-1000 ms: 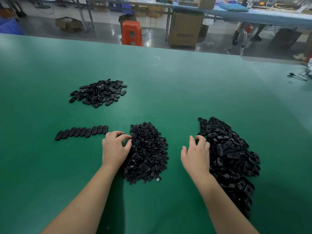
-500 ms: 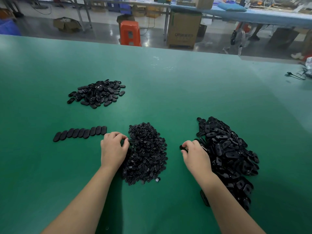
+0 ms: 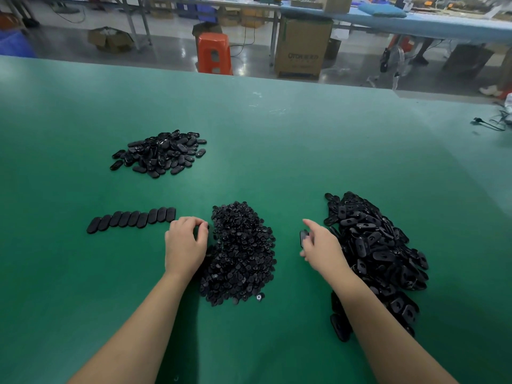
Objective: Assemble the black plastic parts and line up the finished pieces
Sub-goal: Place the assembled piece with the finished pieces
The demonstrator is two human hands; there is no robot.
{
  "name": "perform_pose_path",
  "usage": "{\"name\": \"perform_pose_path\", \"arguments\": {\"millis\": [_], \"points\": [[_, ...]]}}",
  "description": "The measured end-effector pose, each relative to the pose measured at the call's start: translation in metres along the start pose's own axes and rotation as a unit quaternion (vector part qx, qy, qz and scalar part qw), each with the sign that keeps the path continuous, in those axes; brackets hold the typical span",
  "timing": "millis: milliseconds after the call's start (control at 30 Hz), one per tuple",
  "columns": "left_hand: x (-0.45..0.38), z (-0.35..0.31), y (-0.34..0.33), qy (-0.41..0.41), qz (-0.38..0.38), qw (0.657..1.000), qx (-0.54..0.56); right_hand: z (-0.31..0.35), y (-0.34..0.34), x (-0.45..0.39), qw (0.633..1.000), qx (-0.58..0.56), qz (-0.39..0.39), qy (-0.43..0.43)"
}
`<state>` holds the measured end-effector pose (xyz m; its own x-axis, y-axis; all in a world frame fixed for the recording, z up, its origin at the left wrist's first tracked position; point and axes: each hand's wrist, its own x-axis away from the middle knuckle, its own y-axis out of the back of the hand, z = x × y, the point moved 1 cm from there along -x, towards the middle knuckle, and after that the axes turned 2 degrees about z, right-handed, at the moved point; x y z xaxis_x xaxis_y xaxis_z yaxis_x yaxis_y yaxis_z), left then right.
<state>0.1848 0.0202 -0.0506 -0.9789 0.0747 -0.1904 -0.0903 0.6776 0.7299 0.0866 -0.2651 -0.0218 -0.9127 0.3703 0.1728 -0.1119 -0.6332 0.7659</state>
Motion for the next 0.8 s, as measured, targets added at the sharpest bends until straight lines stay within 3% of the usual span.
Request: {"name": "perform_pose_path", "arguments": {"millis": [100,200,467,800], "points": [[0.000,-0.001,0.002,0.016,-0.010,0.999,0.044,0.004,-0.005,0.002,0.955,-0.293,-0.017,-0.041],[0.001,0.001,0.002,0.050,-0.024,0.995,0.083,0.009,-0.019,0.008,0.912,-0.404,-0.050,-0.048],[0.004,-0.003,0.005,0.039,-0.035,0.995,0.082,0.009,-0.043,0.021,0.928,-0.348,-0.130,-0.025],[0.008,-0.007,0.013,0.051,-0.036,0.988,0.141,0.010,-0.045,0.022,0.941,-0.304,-0.147,-0.007]]}}
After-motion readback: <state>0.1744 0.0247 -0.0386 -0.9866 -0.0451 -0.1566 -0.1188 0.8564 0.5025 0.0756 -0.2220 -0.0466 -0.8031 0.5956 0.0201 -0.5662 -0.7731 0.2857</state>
